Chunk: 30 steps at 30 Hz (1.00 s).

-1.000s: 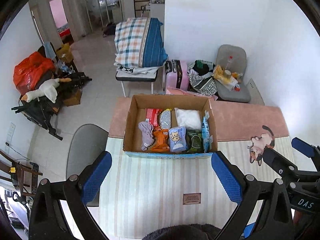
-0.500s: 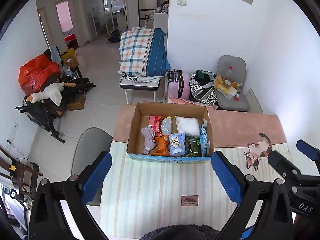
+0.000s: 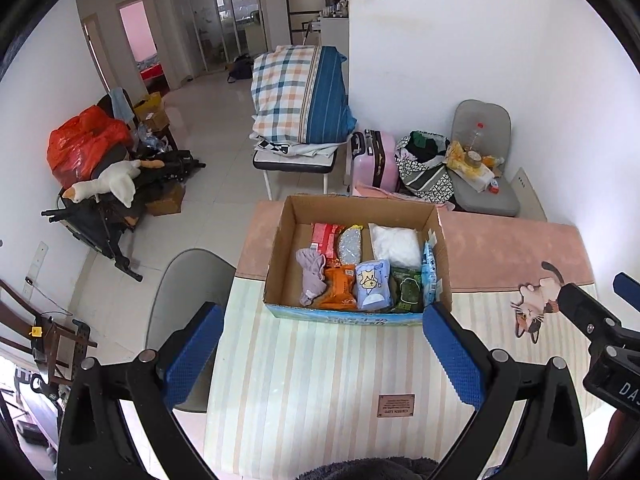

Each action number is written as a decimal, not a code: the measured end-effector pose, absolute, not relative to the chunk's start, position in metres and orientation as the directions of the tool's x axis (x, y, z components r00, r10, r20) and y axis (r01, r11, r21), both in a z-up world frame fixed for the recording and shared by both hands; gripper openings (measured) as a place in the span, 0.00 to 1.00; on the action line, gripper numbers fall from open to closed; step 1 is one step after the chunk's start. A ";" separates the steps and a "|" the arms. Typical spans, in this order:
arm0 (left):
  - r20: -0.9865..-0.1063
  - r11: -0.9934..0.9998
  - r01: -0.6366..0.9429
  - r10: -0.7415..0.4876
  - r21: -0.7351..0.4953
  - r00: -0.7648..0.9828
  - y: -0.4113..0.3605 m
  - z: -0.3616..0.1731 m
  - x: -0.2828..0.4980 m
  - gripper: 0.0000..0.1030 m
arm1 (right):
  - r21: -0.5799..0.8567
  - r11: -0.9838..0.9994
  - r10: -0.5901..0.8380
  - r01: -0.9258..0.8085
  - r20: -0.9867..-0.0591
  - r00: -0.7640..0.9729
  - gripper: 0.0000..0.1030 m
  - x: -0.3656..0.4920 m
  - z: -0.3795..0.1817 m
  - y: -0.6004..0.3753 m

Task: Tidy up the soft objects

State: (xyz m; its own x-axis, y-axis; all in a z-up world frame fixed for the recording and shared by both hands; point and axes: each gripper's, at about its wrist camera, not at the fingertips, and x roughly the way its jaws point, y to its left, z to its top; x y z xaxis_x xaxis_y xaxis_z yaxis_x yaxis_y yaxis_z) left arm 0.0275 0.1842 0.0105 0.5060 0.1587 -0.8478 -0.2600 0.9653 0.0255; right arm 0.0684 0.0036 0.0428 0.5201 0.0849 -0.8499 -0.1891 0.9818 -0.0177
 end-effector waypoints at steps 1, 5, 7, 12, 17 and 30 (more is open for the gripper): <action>-0.852 0.965 -0.260 0.160 0.028 0.499 0.184 0.008 0.029 0.99 | -0.021 0.982 0.081 -0.189 -0.851 0.518 1.00 0.070 0.040 0.005; -0.859 0.967 -0.253 0.157 0.033 0.488 0.185 0.003 0.033 0.99 | -0.036 0.982 0.066 -0.185 -0.856 0.513 1.00 0.077 0.030 0.008; -0.859 0.968 -0.248 0.156 0.035 0.488 0.184 0.003 0.034 0.99 | -0.034 0.983 0.064 -0.182 -0.861 0.505 1.00 0.079 0.025 0.008; -0.861 0.969 -0.245 0.150 0.030 0.485 0.185 0.001 0.039 0.99 | -0.042 0.983 0.054 -0.180 -0.866 0.497 1.00 0.083 0.017 0.009; -0.863 0.969 -0.244 0.146 0.028 0.483 0.186 0.000 0.041 0.99 | -0.047 0.983 0.050 -0.179 -0.865 0.499 1.00 0.083 0.017 0.010; -0.867 0.969 -0.246 0.139 0.019 0.479 0.188 -0.005 0.044 0.99 | -0.069 0.981 0.031 -0.179 -0.864 0.503 1.00 0.083 0.015 0.008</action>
